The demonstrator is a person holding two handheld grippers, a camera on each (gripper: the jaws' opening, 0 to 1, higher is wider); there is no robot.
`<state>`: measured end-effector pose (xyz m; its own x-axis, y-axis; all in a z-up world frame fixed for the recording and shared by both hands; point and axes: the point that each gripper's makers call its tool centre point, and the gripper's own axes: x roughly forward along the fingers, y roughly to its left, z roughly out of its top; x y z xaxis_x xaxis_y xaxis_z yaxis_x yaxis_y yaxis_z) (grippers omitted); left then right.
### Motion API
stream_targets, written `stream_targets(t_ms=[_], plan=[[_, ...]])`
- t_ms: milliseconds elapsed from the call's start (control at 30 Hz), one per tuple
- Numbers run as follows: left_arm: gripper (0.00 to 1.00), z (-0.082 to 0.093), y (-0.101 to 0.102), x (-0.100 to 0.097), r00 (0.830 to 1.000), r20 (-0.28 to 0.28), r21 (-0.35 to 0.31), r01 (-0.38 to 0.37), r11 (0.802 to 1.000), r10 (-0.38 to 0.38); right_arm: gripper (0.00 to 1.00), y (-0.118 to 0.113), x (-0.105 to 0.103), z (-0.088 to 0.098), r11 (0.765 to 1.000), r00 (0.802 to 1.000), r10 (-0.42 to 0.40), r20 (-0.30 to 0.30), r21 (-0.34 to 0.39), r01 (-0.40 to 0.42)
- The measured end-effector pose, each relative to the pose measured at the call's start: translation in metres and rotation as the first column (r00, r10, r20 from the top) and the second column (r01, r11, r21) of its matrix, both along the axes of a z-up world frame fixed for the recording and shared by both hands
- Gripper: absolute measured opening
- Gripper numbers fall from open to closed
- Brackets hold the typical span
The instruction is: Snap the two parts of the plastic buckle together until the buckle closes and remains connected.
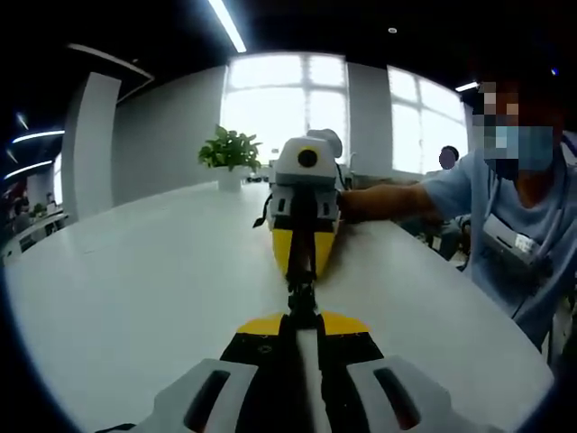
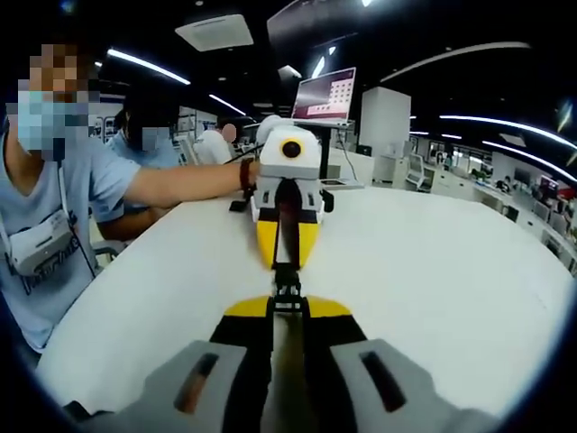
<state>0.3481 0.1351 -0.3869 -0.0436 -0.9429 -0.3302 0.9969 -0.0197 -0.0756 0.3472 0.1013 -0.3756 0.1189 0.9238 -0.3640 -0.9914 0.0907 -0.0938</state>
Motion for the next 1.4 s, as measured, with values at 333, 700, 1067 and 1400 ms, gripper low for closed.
stream_targets(t_ms=[333, 700, 1067, 1400], plan=[[0.12, 0.0006, -0.0007, -0.0013, 1.0, 0.002, -0.001, 0.005, 1.0, -0.005, 0.12, 0.0003, 0.0025, -0.0002, 1.0, 1.0, 0.01, 0.003, -0.008, -0.01], [0.12, 0.0005, -0.0018, -0.0046, 1.0, 0.005, -0.002, 0.013, 1.0, -0.013, 0.12, 0.0028, 0.0008, -0.0007, 0.999, 0.999, 0.033, 0.023, -0.019, -0.033], [0.12, 0.001, -0.0016, -0.0058, 1.0, 0.007, -0.003, 0.02, 1.0, -0.02, 0.12, 0.0028, -0.0005, 0.0018, 0.999, 0.999, 0.034, 0.022, -0.007, -0.034], [0.13, 0.0014, -0.0011, -0.0068, 0.999, 0.02, -0.01, 0.039, 0.999, -0.039, 0.12, 0.0026, -0.0005, 0.0017, 0.999, 0.999, 0.033, 0.027, -0.007, -0.033]])
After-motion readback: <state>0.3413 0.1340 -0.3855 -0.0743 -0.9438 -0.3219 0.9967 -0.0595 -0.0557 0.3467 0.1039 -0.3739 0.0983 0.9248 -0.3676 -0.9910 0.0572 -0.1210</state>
